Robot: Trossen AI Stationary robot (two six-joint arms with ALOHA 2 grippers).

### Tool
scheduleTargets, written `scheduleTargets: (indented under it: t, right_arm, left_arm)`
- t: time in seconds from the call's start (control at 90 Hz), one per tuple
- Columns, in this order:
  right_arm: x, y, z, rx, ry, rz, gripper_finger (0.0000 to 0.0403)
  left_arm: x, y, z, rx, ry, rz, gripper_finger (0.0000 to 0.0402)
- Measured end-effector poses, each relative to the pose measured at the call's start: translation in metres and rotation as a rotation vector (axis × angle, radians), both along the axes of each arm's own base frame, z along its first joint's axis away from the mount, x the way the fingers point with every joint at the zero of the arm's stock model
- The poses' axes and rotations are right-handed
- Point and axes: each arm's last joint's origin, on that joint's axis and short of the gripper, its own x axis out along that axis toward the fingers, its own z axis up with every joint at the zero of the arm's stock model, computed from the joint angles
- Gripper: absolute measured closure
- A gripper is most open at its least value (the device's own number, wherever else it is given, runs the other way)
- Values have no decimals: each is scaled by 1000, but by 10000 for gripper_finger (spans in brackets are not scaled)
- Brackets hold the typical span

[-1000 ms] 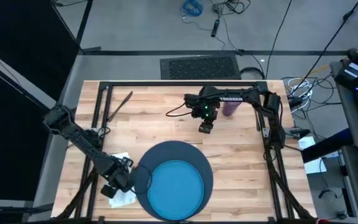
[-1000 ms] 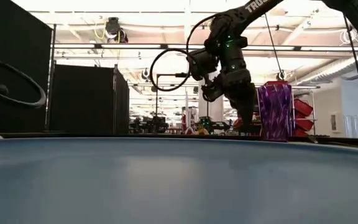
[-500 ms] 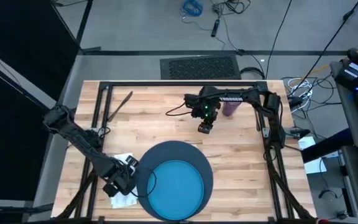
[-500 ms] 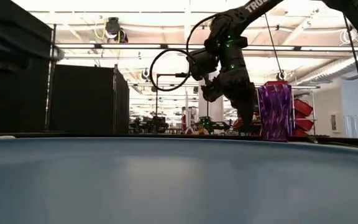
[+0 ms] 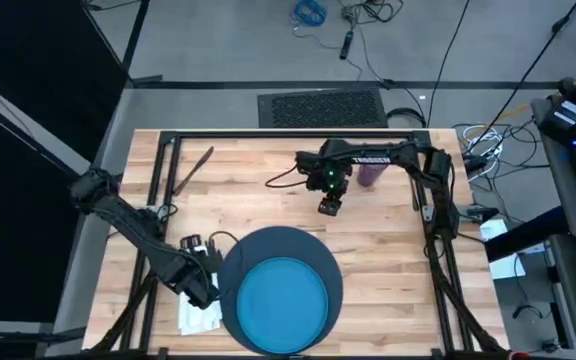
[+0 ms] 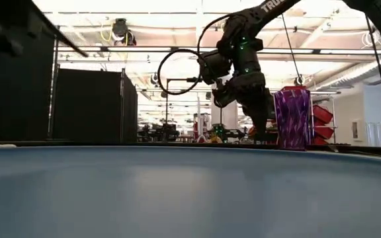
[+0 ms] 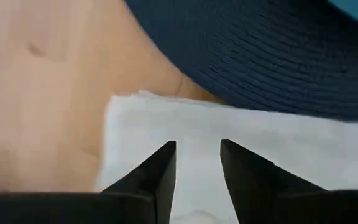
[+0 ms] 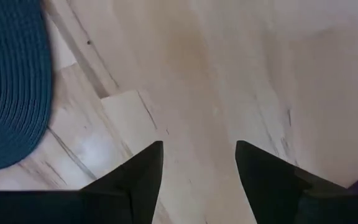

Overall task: Set table place
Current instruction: Put the white napkin to the left side of the blue table mat

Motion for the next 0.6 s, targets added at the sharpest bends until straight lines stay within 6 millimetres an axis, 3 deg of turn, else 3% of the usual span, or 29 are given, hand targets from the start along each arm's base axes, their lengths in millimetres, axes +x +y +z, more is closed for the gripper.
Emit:
scheduleTargets:
  t: [0.167, 0.311, 0.6]
  right_arm:
    - [0, 0, 0, 0, -4, 17, 215]
    - [0, -1, 0, -2, -9, 19, 215]
    - [2, -1, 0, -8, -31, 43, 215]
  left_arm:
    - [-7, 6, -16, 15, 84, 61, 288]
    - [-14, 17, -18, 104, 163, 70, 288]
    - [-8, 38, -25, 114, 232, -65, 288]
